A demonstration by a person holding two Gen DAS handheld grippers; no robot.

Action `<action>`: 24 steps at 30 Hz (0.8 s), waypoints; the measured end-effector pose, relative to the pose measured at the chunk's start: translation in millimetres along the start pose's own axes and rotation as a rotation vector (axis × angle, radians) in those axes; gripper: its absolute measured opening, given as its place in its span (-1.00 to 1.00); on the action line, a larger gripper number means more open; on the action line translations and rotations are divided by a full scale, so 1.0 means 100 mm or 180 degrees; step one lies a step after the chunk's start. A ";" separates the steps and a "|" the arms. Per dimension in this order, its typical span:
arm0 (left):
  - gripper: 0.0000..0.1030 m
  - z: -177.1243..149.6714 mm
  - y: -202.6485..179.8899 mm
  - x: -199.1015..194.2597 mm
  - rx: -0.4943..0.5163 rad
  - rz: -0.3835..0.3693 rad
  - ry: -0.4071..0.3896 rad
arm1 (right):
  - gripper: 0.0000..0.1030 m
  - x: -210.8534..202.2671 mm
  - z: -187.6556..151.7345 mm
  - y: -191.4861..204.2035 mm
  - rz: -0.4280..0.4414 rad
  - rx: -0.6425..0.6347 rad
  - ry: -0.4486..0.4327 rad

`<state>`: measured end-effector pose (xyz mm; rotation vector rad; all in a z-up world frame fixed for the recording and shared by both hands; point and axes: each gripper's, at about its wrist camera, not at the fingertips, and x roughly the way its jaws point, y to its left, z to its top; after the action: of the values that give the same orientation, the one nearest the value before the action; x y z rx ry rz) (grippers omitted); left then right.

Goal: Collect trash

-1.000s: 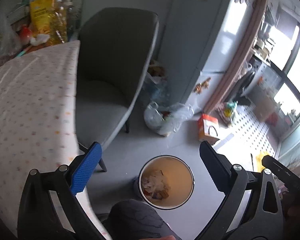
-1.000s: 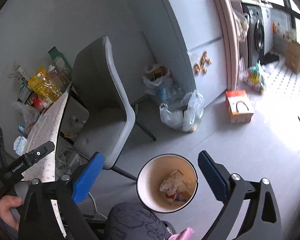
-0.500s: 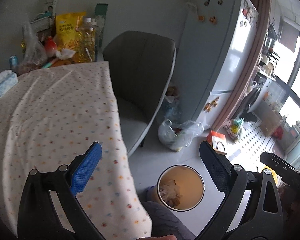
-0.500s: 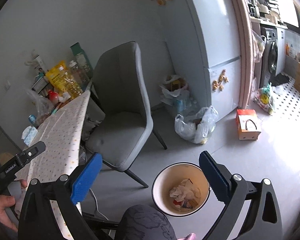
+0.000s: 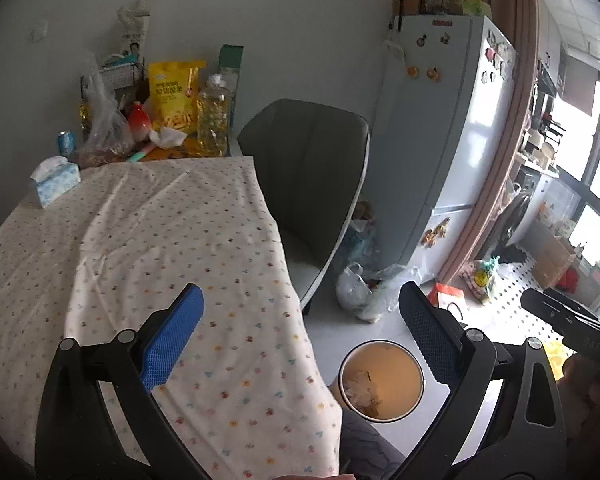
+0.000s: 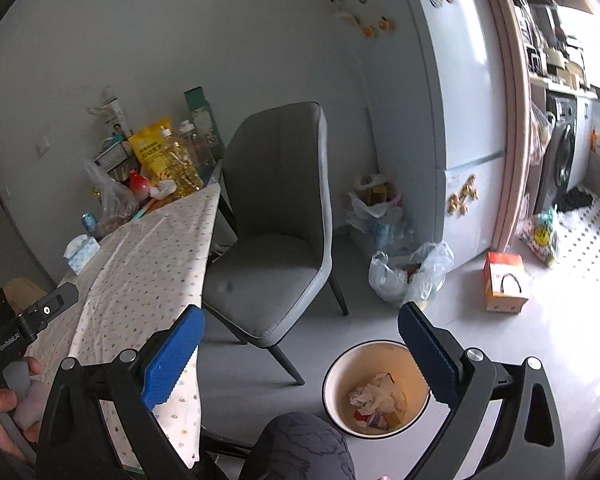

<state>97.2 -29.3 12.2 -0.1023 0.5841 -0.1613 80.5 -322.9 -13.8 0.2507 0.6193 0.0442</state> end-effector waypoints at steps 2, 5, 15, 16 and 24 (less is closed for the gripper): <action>0.89 -0.02 0.02 -0.08 0.0002 0.0002 -0.0008 | 0.85 -0.07 0.00 0.08 0.0017 -0.0072 -0.0043; 0.89 -0.06 0.05 -0.21 0.0016 0.0013 -0.0038 | 0.85 -0.16 -0.01 0.17 0.0050 -0.0143 -0.0080; 0.89 -0.15 0.16 -0.55 -0.0007 0.0127 -0.0165 | 0.85 -0.38 -0.08 0.43 0.0181 -0.0300 -0.0174; 0.89 -0.15 0.17 -0.58 -0.0004 0.0134 -0.0177 | 0.85 -0.40 -0.09 0.45 0.0194 -0.0310 -0.0184; 0.89 -0.14 0.15 -0.70 0.0027 0.0164 -0.0242 | 0.85 -0.47 -0.12 0.53 0.0280 -0.0377 -0.0215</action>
<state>33.7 -2.5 36.1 -0.0847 0.5097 -0.1094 37.4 -274.2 16.8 0.1639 0.5362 0.1562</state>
